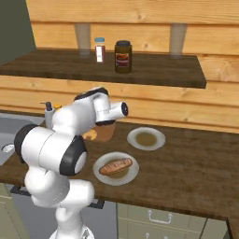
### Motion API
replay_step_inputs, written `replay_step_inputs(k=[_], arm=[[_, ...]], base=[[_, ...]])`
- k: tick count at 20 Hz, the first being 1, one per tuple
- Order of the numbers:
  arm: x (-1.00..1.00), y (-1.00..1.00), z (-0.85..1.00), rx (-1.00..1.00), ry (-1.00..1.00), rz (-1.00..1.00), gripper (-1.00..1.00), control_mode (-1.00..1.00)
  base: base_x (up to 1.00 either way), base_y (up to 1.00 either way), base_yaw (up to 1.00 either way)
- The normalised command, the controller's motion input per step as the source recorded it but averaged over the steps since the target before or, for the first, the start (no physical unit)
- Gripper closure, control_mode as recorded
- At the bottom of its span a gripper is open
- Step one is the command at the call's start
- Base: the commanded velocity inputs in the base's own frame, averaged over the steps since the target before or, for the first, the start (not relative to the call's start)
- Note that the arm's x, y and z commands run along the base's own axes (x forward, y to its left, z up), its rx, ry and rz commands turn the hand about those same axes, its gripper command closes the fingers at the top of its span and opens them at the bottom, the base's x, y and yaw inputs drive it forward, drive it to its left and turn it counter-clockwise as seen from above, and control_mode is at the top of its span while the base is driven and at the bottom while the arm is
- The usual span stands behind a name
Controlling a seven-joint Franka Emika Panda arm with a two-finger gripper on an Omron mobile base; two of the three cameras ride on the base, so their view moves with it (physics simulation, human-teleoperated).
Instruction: From the different types of pastries on the counter, select a croissant and place it on the cutting board. Then retrieve a jar of jam from the cabinet and place it alongside the croissant on the cutting board.
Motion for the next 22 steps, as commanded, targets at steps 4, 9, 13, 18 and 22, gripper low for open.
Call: replay_step_inputs(k=[4,9,13,18,22], arm=[[0.15,0.21,0.00,0.00,0.00,0.00,1.00,-1.00],[0.01,0.44,0.00,-0.10,0.00,0.01,1.00,-1.00],[0.32,0.64,0.00,-0.15,0.00,-0.05,1.00,-1.00],[0.36,0.45,-0.09,-0.08,0.03,-0.11,1.00,-1.00],[0.15,0.00,-0.35,0.00,0.07,-0.18,1.00,-1.00]], base=[[0.00,0.00,0.00],[0.00,0.00,0.00],[0.00,0.00,0.00],[0.00,0.00,0.00],[0.00,0.00,0.00]])
